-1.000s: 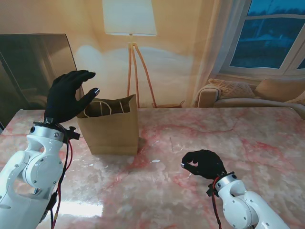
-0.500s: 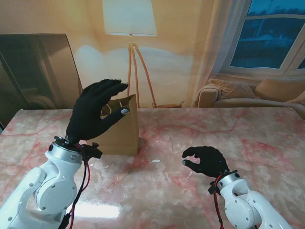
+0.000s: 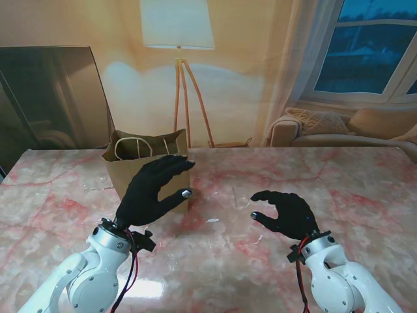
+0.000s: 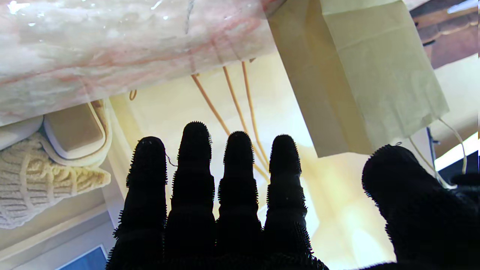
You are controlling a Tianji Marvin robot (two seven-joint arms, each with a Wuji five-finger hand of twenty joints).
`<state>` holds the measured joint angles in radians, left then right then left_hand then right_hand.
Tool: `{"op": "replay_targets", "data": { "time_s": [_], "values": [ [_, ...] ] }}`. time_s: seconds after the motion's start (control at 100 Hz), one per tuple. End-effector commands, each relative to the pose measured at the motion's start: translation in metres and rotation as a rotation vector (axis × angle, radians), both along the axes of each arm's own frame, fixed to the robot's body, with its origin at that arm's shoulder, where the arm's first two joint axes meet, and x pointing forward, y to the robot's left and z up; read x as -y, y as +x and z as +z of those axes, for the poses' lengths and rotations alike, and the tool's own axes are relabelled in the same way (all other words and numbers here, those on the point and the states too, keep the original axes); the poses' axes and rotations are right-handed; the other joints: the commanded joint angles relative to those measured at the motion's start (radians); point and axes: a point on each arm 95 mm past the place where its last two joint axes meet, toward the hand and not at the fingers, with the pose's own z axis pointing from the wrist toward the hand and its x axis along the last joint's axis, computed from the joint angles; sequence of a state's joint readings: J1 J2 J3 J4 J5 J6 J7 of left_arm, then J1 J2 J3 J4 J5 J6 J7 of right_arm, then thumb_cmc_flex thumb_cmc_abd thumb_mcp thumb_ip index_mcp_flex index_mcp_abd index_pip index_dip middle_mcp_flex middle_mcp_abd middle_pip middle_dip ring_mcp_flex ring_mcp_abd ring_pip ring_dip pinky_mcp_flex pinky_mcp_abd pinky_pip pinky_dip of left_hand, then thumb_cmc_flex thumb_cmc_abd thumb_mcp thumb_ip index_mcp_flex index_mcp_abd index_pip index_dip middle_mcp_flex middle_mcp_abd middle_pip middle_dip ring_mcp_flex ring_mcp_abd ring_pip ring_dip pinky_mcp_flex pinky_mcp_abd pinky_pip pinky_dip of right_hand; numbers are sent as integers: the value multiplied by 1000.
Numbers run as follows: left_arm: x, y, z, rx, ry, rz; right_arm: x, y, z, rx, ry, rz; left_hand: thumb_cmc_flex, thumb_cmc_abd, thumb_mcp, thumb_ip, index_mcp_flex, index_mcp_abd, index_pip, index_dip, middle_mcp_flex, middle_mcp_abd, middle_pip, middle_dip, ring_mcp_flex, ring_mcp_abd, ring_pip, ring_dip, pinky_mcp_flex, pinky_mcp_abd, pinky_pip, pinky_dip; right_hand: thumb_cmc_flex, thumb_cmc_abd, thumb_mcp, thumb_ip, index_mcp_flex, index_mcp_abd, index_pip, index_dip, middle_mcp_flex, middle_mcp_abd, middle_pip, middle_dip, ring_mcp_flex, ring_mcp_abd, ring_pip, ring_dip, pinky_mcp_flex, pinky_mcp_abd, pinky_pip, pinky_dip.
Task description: Fold the socks and the shorts into the kraft paper bag
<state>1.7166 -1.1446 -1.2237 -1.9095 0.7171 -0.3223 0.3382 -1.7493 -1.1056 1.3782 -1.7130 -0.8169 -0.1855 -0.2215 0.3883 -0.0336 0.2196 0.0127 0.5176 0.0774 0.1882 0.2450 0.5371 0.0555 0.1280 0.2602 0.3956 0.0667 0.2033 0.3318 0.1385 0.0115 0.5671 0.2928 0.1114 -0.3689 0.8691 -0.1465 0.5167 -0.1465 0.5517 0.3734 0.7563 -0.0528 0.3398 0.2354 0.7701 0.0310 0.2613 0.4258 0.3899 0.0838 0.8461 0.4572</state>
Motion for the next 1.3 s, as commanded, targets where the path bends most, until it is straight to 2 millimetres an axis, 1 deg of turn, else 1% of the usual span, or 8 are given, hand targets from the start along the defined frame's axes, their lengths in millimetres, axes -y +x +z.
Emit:
{"op": "replay_targets", "data": {
  "time_s": [0.0, 0.14, 0.22, 0.41, 0.58, 0.67, 0.8, 1.29],
  "values": [
    [0, -4, -20, -48, 4, -3, -6, -6, 3, 14, 20, 14, -10, 31, -25, 41, -6, -2, -21, 5, -32, 19, -27, -12, 16, 2, -27, -1, -7, -13, 17, 14, -40, 28, -38, 57, -50, 16, -19, -20, -48, 11, -18, -18, -44, -20, -40, -29, -27, -46, -37, -44],
    [-3, -7, -41, -94, -10, -5, -7, -12, 6, 25, 41, 24, -5, 26, -28, 49, -7, 1, -24, 7, -34, 18, -26, -12, 16, 0, -27, -1, -10, -24, 12, 11, -65, 55, -91, 71, -82, 38, -33, -39, -79, 15, -34, -26, -78, -34, -64, -62, -44, -69, -80, -82],
    [-6, -7, -52, -116, -17, -9, -7, -15, 6, 23, 63, 31, -3, 20, -27, 52, -13, 6, -27, 6, -40, 18, -26, -12, 9, -13, -30, -2, -9, -44, 7, 9, -88, 74, -125, 81, -100, 53, -45, -53, -94, 16, -51, -34, -101, -39, -75, -80, -54, -77, -104, -107],
    [-15, -7, -76, -173, -8, 3, -5, -26, 5, 14, 105, 54, -5, -4, -18, 60, -47, 23, -43, -2, -62, 15, -28, -12, -5, -21, -37, -10, -9, -47, -1, 4, -191, 139, -177, 105, -150, 78, -77, -83, -146, 25, -98, -55, -163, -40, -97, -112, -90, -86, -150, -152],
    [-19, -6, -88, -212, -9, 10, 0, -36, -1, 11, 134, 66, -7, -31, -11, 63, -72, 29, -54, -9, -96, 9, -33, -15, -36, -33, -50, -21, -20, -57, -15, -2, -275, 197, -198, 112, -194, 103, -105, -110, -184, 35, -157, -85, -212, -36, -113, -133, -117, -86, -178, -179],
    [-19, -6, -92, -228, -8, 12, 2, -42, -5, 1, 145, 61, -5, -44, -10, 61, -75, 29, -55, -11, -104, 8, -33, -15, -44, -34, -53, -25, -22, -58, -18, -3, -273, 205, -205, 114, -196, 87, -106, -114, -183, 35, -176, -94, -221, -34, -112, -135, -124, -78, -180, -181],
    [-17, -5, -97, -241, -15, 6, 5, -47, -11, -11, 145, 53, -4, -47, -10, 58, -74, 28, -54, -11, -104, 6, -30, -15, -45, -38, -52, -28, -23, -60, -20, -4, -242, 194, -208, 117, -191, 85, -102, -114, -175, 32, -185, -99, -221, -38, -108, -134, -121, -76, -177, -178],
    [-4, -1, -99, -239, -39, -15, 11, -52, -16, -28, 141, 49, -9, -42, -6, 55, -69, 25, -49, -13, -106, 2, -28, -16, -55, -44, -54, -37, -36, -60, -33, -9, -208, 191, -226, 118, -173, 79, -93, -106, -176, 33, -154, -82, -214, -40, -104, -131, -111, -65, -164, -165]
  ]
}}
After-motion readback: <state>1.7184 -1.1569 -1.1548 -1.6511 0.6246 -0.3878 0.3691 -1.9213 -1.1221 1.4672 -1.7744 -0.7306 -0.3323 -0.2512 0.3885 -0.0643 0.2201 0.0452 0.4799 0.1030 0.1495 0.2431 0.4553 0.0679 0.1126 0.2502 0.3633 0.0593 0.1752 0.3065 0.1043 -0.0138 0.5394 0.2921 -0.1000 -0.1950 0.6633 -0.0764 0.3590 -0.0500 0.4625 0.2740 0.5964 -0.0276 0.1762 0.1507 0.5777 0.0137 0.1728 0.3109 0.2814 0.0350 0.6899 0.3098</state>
